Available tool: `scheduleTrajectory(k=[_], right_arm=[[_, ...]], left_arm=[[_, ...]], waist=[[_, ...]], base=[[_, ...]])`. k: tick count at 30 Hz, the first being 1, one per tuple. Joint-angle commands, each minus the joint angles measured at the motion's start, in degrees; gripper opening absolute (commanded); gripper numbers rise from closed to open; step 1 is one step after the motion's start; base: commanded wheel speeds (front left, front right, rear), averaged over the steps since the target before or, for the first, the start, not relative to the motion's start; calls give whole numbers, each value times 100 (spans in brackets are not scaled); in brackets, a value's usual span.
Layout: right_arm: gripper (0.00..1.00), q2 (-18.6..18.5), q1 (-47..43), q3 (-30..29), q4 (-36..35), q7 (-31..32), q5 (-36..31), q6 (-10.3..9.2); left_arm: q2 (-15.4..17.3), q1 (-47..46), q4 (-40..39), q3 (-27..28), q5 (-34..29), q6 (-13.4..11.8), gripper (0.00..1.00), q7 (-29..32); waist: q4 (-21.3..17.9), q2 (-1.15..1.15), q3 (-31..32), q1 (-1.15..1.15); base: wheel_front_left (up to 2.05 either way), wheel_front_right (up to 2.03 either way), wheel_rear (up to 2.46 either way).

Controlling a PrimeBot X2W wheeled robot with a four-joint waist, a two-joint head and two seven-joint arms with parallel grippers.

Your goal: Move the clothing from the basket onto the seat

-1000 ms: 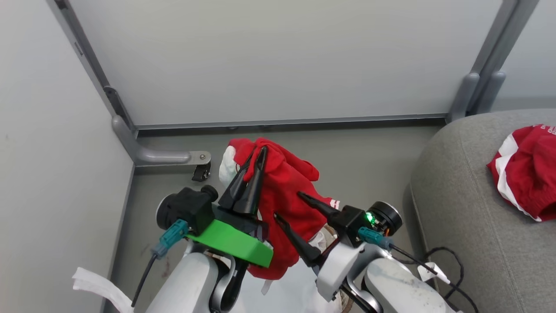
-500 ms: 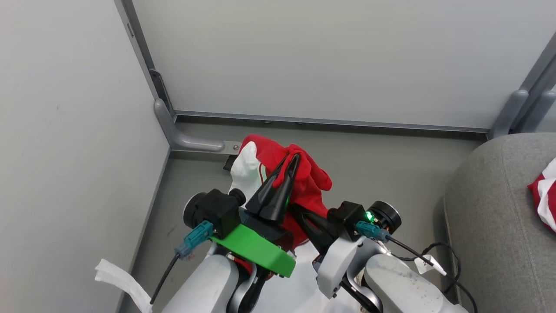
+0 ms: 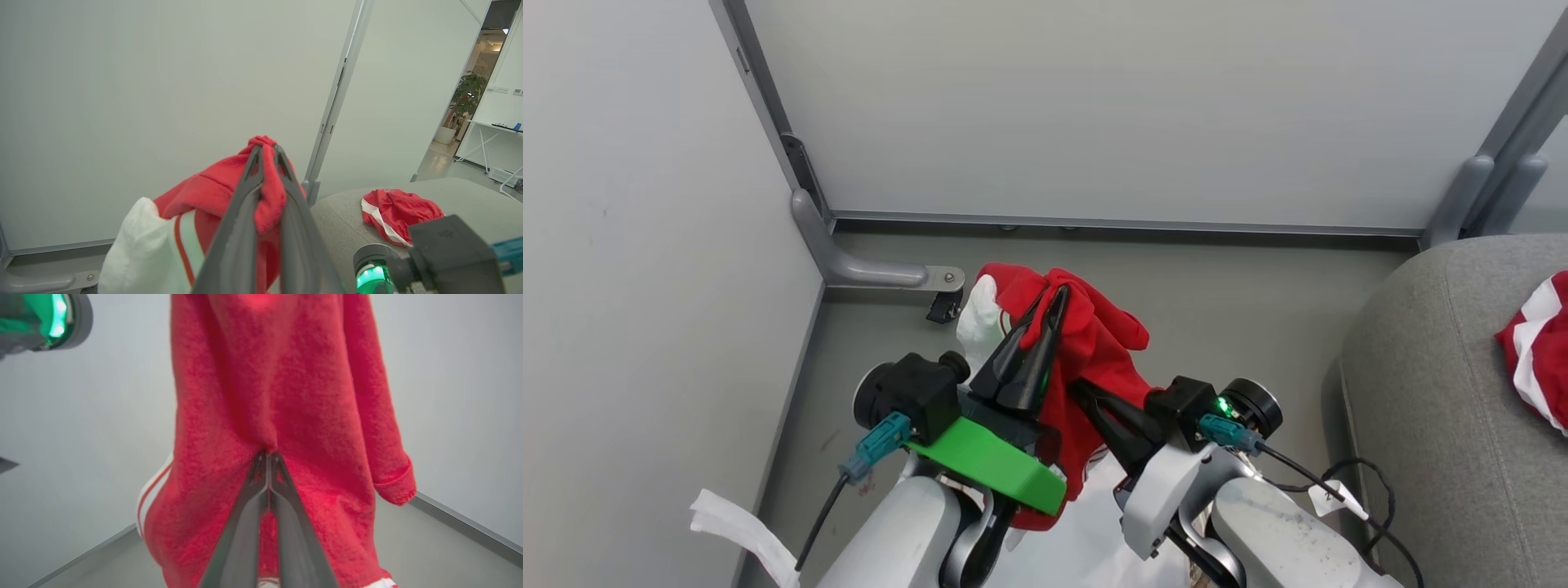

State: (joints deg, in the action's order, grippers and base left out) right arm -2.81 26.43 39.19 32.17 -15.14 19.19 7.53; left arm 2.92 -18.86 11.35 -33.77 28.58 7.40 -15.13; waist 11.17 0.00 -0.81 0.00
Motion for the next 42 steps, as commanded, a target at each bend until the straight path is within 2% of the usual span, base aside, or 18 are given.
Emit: scheduleTrajectory(k=[1,2,3,4,5,10,26,35,37,42], right_arm=[[0,-24,-84,-24,-50,-1,-5,-8],[0,-24,-96,-38,-78,-1,-11,-8],[0,-24,-117,-47,-106,-1,-30,-8],[0,-23,-132,-60,-128,-1,-39,-8],[0,-23,-151,-73,-169,-1,-46,-8],[0,-25,-238,-151,-415,-1,-81,-8],[0,-21,-475,-285,-1109,-7,-188,-8],[0,-15,-542,-424,-1442,-6,-266,-8],[0,-16,-551,-459,-1505,-7,-290,-8],[0,-9,-563,-889,-1732,-6,-519,-8]], left_arm=[[4,61,-1,32,-45,10,0,-2],[4,71,6,55,-59,10,0,-2],[5,82,16,86,-70,10,35,-2],[6,101,64,98,-78,10,49,-2],[8,111,104,153,-109,8,100,-1],[8,202,232,336,-256,7,100,1],[9,566,504,1209,-820,9,100,0],[12,675,485,1442,-941,11,100,0],[11,694,480,1469,-953,11,100,1],[16,452,576,1255,-930,11,100,1]], waist=[[-59,0,-10,0],[-84,0,-14,0],[-114,0,-17,0],[-142,0,-19,0],[-178,0,-21,0],[-443,0,-34,0],[-2661,0,-169,0],[-3830,0,-291,0],[-4044,0,-316,0],[-4173,0,-505,0]], base=[[0,0,0],[0,0,0],[0,0,0],[0,0,0],[0,0,0],[0,0,0],[0,0,0],[0,0,0],[0,0,0],[0,0,0]])
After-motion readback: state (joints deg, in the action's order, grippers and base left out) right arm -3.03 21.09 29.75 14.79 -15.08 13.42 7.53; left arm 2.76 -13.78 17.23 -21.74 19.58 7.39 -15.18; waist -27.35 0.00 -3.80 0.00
